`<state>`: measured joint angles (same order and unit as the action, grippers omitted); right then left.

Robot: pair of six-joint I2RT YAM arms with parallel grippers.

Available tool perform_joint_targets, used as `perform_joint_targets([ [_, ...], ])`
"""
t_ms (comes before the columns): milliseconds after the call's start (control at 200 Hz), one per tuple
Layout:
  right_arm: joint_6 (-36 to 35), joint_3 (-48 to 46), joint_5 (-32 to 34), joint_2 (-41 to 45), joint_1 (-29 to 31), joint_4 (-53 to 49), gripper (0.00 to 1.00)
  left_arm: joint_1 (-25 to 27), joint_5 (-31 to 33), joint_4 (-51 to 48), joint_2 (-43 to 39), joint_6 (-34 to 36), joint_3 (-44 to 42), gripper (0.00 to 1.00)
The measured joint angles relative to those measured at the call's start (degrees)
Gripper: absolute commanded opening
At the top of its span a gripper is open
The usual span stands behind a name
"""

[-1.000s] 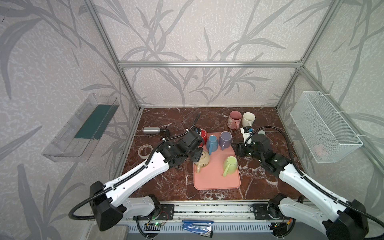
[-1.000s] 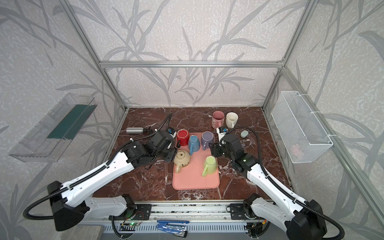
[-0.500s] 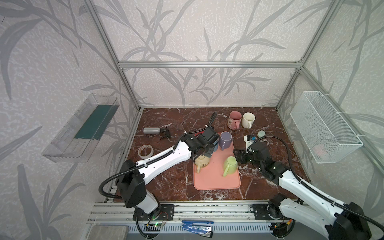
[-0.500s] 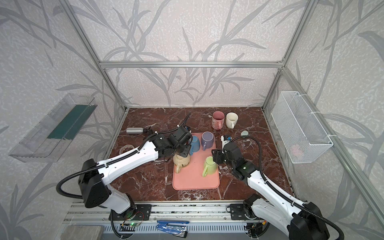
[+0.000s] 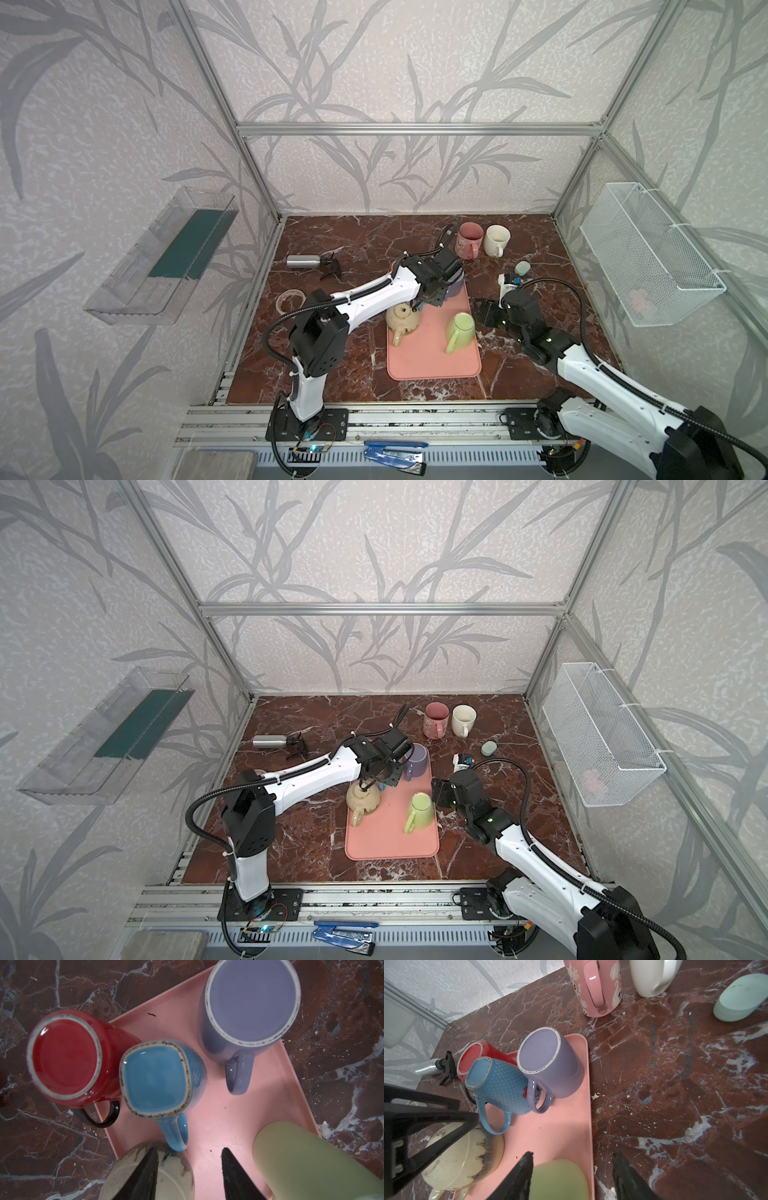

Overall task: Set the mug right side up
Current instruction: 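Move the left gripper over the upside-down blue dotted mug on the tray, then lower the left gripper onto the blue dotted mug's base and close it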

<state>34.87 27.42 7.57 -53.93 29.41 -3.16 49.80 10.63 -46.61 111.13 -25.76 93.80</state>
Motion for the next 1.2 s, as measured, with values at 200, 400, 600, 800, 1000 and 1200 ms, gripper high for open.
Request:
perform_joint_targets([
  [200,2.0,-1.2,0.4,1.9,0.0,0.3,0.61,-0.8,0.0,-2.6,2.6,-0.8,1.3,0.48],
  [400,3.1,-1.6,0.3,3.4,0.0,0.4,0.61,-1.6,-0.2,-3.7,3.8,-1.0,1.9,0.50],
  [600,3.5,-2.0,-0.1,3.5,0.0,1.0,0.61,-2.4,-0.9,-4.0,5.4,-1.0,2.6,0.46],
  [800,4.1,-2.2,-0.2,3.4,0.0,1.7,0.61,-3.5,-2.5,-4.0,7.2,-0.9,3.3,0.42],
  [1000,4.2,-2.2,-0.6,3.3,0.0,2.0,0.61,-3.8,-3.8,-3.6,7.8,-0.8,3.7,0.37],
  [1200,4.3,-2.2,-0.9,3.3,0.0,2.8,0.61,-4.0,-4.8,-3.0,7.8,-0.8,3.7,0.30],
])
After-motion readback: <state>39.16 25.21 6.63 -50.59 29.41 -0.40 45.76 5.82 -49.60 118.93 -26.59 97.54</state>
